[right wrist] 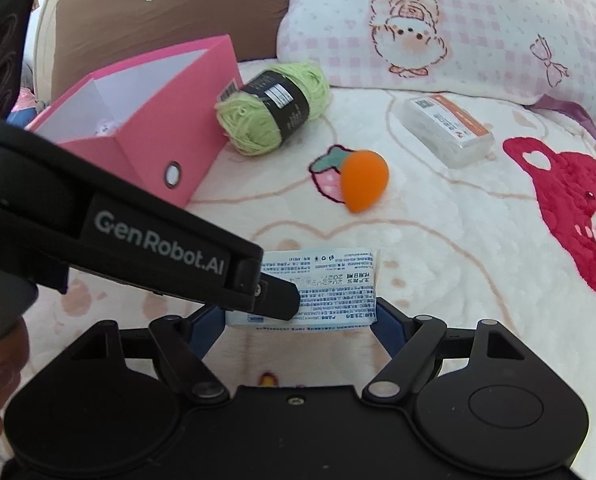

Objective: Organize objects
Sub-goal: 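Lift the soap bar box with the left tool, then carry the soap bar box with the left tool over the pink box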

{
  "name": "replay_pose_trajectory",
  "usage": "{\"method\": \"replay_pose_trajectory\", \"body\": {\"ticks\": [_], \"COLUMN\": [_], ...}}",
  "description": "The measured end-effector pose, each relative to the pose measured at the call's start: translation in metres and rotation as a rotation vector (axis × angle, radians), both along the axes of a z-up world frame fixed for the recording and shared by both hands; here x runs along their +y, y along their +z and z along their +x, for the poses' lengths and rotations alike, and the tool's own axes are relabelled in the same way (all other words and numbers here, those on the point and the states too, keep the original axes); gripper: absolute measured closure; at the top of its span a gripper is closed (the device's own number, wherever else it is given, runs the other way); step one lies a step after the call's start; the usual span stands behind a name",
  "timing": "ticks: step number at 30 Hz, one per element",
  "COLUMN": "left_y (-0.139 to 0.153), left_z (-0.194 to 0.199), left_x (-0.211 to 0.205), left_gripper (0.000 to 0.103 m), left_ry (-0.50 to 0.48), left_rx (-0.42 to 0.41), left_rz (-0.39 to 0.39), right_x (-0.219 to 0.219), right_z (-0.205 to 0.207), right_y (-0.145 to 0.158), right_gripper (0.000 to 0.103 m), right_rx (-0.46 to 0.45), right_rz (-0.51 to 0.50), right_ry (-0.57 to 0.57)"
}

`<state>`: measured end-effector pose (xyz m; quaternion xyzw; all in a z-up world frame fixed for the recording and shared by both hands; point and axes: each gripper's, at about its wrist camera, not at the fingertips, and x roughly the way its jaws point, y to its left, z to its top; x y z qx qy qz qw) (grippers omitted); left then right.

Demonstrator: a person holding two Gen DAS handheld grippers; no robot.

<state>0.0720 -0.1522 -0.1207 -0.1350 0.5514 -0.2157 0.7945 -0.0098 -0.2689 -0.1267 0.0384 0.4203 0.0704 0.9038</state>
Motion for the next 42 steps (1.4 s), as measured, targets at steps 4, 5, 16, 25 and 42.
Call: {"method": "replay_pose_trajectory", "body": {"ticks": [4, 5, 16, 25, 42], "left_y": [0.009, 0.012, 0.048, 0.073, 0.113], "left_z": [-0.005, -0.006, -0.021, -0.025, -0.032], "left_x": [0.009, 0.011, 0.029, 0.057, 0.118], "left_gripper": [0.067, 0.067, 0.067, 0.067, 0.066], "left_ry": [-0.003, -0.007, -0.059, -0.037, -0.008], "left_rx": [0.012, 0.013, 0.004, -0.037, -0.082], "left_rz": [-0.019, -0.019, 0.005, -0.007, -0.015], "right_x": [0.006, 0.007, 0.032, 0.056, 0.106], "right_z": [-0.002, -0.002, -0.010, -0.015, -0.013], "right_y": [0.013, 0.017, 0.058, 0.079, 0.120], "right_gripper": [0.020, 0.020, 0.020, 0.020, 0.021], "right_rx": [0.003, 0.013, 0.052, 0.019, 0.028], "right_rz": [0.006, 0.007, -0.054, -0.066, -0.066], "right_ry": [0.000, -0.002, 0.041, 0.045, 0.118]}}
